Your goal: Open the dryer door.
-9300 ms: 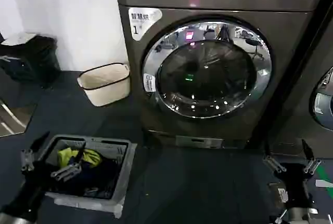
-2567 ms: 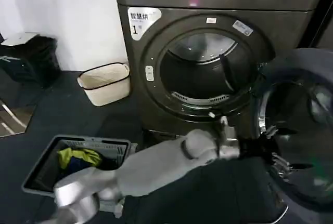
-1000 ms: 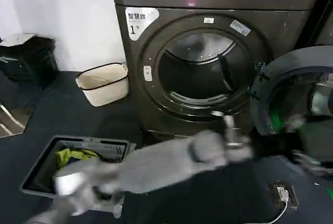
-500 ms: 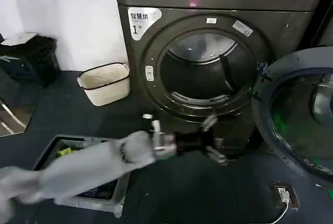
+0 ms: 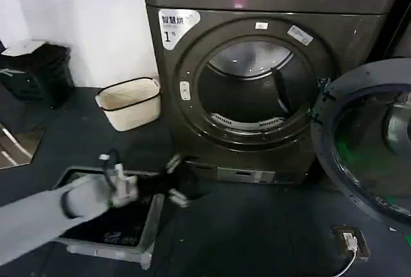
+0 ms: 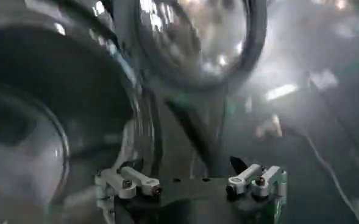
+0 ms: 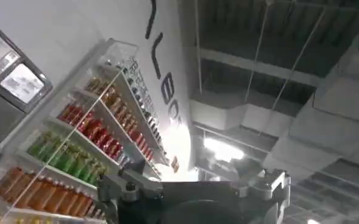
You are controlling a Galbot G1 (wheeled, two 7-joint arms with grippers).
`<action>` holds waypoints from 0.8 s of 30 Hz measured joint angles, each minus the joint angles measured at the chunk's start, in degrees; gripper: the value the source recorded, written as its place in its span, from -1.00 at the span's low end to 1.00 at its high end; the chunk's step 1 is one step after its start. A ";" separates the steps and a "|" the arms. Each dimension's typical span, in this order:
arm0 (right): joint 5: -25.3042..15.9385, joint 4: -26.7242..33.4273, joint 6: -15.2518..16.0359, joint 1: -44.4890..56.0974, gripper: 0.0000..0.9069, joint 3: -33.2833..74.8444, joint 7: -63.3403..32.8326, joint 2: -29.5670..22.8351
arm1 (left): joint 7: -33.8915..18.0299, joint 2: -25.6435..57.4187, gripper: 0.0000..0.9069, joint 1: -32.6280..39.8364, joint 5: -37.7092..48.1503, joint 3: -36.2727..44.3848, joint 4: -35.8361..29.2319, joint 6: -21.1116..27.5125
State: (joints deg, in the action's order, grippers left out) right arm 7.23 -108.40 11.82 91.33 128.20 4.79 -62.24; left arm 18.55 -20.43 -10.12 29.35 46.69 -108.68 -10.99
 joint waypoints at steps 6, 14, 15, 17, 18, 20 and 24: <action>-0.36 0.42 0.00 -0.65 1.00 -0.88 0.52 0.25 | 5.53 8.93 1.00 -7.46 -4.00 -9.88 -1.18 6.03; -0.63 0.12 0.23 -1.61 1.00 -2.12 0.92 -0.06 | 15.15 17.58 1.00 -12.68 -13.68 -16.33 -0.03 8.21; -0.64 0.11 0.25 -1.63 1.00 -2.15 0.95 -0.09 | 15.88 18.26 1.00 -12.87 -14.73 -16.48 0.59 8.20; -0.66 0.12 0.25 -1.64 1.00 -2.15 1.01 -0.14 | 16.71 19.00 1.00 -13.12 -16.71 -17.03 1.76 8.37; -0.66 0.12 0.25 -1.64 1.00 -2.15 1.01 -0.20 | 16.85 19.23 1.00 -13.18 -17.47 -17.24 2.38 8.51; -0.67 0.03 0.25 -1.66 1.00 -2.22 1.02 -0.40 | 17.44 19.76 1.00 -13.33 -19.23 -17.36 3.86 8.38; -0.80 -0.33 0.26 -1.80 1.00 -2.83 1.16 -0.63 | 19.00 20.31 1.00 -13.45 -22.29 -17.80 5.96 7.87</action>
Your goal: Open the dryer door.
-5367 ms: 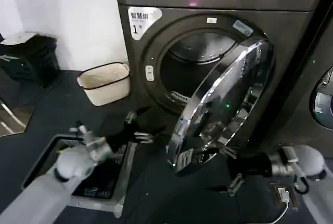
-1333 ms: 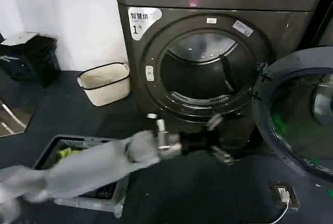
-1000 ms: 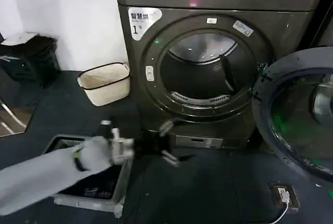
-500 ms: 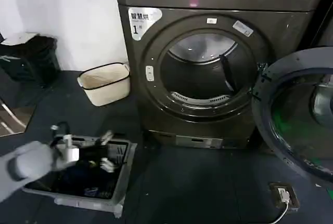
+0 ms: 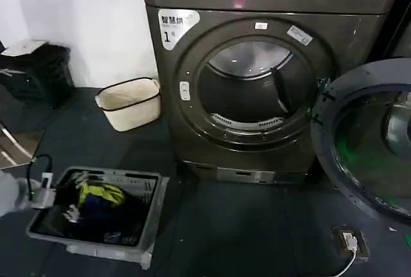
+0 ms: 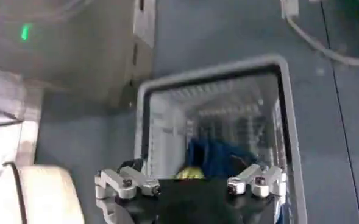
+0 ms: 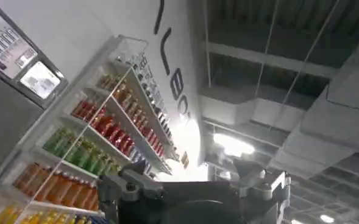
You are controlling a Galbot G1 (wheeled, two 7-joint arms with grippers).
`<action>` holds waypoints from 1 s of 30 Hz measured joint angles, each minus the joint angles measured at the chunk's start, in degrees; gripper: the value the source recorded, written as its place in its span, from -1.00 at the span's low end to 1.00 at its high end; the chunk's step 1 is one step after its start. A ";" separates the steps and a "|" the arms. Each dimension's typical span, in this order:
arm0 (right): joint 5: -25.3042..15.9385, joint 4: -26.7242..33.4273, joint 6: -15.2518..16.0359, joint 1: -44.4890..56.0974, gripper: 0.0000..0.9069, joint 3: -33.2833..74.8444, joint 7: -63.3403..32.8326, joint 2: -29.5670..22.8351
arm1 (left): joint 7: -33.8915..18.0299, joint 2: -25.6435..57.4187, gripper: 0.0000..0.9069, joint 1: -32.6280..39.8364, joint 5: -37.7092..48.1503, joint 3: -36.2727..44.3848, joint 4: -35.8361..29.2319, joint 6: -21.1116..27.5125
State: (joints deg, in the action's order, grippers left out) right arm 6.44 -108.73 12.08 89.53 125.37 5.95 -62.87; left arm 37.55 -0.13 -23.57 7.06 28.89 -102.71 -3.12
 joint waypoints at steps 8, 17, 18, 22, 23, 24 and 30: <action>-0.12 -0.23 -0.14 0.18 1.00 -0.28 0.23 -0.20 | -0.30 0.41 1.00 -0.65 -3.19 0.03 2.13 -0.71; -0.10 -0.19 -0.21 0.16 1.00 -0.14 0.47 -0.01 | 0.88 0.62 1.00 -0.63 -4.39 0.03 2.53 -0.90; -0.10 -0.19 -0.21 0.15 1.00 -0.13 0.47 -0.01 | 1.28 0.72 1.00 -0.63 -4.70 0.04 2.58 -1.01; -0.12 -0.27 -0.22 0.15 1.00 -0.25 0.47 -0.09 | 2.13 0.76 1.00 -0.63 -5.48 0.01 2.78 -1.19; -0.12 -0.28 -0.22 0.14 1.00 -0.26 0.47 -0.09 | 2.24 0.76 1.00 -0.62 -5.78 0.00 2.80 -1.23; -0.12 -0.29 -0.22 0.10 1.00 -0.28 0.47 -0.09 | 2.24 0.79 1.00 -0.62 -5.92 0.00 2.84 -1.23; -0.19 -0.50 -0.22 -0.07 1.00 -0.45 0.59 -0.26 | 2.67 1.01 1.00 -0.58 -5.91 -0.50 3.40 -1.29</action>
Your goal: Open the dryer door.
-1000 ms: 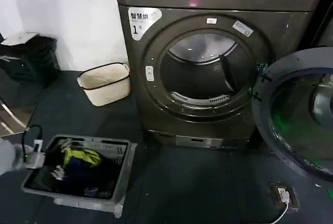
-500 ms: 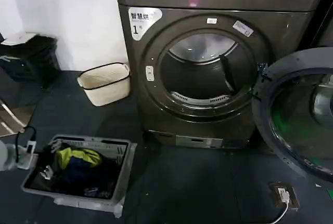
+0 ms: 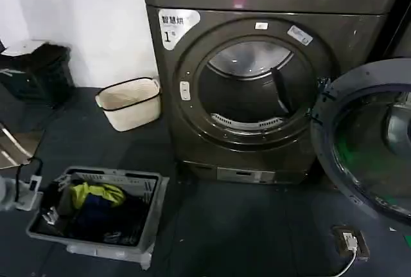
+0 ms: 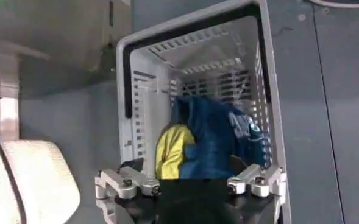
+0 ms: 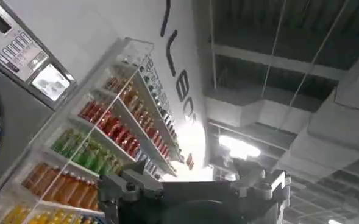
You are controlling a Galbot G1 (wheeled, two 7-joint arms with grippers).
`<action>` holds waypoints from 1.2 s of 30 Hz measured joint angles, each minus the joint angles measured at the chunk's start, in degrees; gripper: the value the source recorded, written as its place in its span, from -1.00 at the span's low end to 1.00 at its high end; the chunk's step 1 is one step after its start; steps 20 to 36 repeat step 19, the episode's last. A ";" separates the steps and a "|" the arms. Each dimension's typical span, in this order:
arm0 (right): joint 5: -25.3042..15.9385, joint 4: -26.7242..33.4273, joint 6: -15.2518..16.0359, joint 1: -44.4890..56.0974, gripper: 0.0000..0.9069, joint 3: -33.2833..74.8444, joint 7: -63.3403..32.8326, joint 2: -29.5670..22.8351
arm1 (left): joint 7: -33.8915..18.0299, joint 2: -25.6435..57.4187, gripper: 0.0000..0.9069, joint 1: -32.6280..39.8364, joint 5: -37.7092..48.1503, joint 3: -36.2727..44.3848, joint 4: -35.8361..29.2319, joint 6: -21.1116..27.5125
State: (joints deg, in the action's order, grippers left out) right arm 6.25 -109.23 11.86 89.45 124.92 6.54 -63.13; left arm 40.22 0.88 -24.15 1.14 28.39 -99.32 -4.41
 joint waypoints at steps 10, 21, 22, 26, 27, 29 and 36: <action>0.00 -0.35 -0.03 0.16 1.00 0.29 0.06 -0.36 | 0.87 -0.06 1.00 0.00 -1.07 -0.88 1.54 -1.06; 0.06 -0.63 -0.17 0.72 1.00 0.65 0.08 -0.56 | 1.07 -0.50 1.00 0.05 -1.34 -0.94 2.69 -1.67; 0.06 -0.63 -0.17 0.72 1.00 0.65 0.08 -0.56 | 1.07 -0.50 1.00 0.05 -1.34 -0.94 2.69 -1.67; 0.06 -0.63 -0.17 0.72 1.00 0.65 0.08 -0.56 | 1.07 -0.50 1.00 0.05 -1.34 -0.94 2.69 -1.67; 0.06 -0.63 -0.17 0.72 1.00 0.65 0.08 -0.56 | 1.07 -0.50 1.00 0.05 -1.34 -0.94 2.69 -1.67; 0.06 -0.63 -0.17 0.72 1.00 0.65 0.08 -0.56 | 1.07 -0.50 1.00 0.05 -1.34 -0.94 2.69 -1.67; 0.06 -0.63 -0.17 0.72 1.00 0.65 0.08 -0.56 | 1.07 -0.50 1.00 0.05 -1.34 -0.94 2.69 -1.67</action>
